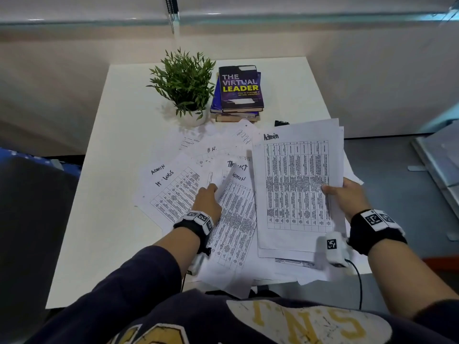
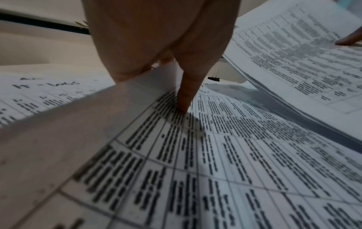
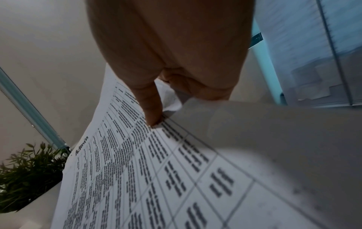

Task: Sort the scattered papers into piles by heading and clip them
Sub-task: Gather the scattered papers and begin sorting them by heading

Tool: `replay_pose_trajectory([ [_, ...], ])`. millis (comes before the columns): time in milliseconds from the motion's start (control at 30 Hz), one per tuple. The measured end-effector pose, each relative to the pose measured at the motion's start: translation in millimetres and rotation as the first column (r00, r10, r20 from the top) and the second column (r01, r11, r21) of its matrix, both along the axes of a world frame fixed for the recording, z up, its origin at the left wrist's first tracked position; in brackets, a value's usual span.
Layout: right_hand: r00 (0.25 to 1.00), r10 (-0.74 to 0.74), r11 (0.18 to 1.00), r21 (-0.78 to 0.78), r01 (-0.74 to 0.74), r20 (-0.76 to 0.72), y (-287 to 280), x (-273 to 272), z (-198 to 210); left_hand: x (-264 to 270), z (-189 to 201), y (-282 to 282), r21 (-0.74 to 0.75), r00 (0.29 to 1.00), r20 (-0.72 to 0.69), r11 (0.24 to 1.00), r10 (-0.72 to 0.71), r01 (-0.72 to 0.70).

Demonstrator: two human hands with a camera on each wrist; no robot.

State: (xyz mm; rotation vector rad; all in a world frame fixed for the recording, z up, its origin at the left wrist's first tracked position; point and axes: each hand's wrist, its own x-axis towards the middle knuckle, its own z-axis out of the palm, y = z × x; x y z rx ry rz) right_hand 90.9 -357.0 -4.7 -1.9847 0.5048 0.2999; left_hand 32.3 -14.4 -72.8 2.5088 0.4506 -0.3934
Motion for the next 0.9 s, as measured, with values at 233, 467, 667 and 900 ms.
replay_pose_trajectory([
  [233, 0.999, -0.038, 0.995, 0.095, 0.041, -0.031, 11, 2, -8, -6, 41, 10, -0.363, 0.966, 0.056, 0.906, 0.254, -0.217],
  [467, 0.999, -0.015, 0.991, 0.134, 0.019, -0.031, 17, 4, -3, 7, 105, 70, -0.264, 0.941, 0.190, 0.938, 0.279, -0.225],
  [667, 0.996, -0.088, 0.979, 0.187, 0.081, 0.031, 1, 9, 12, 8, 161, 115, -0.473, 0.895, 0.280, 0.861, 0.347, -0.186],
  [900, 0.999, -0.051, 0.906, 0.422, 0.045, 0.002, 41, 16, 31, 11, 156, 74, -0.689, 0.925, 0.104, 0.697, 0.364, -0.197],
])
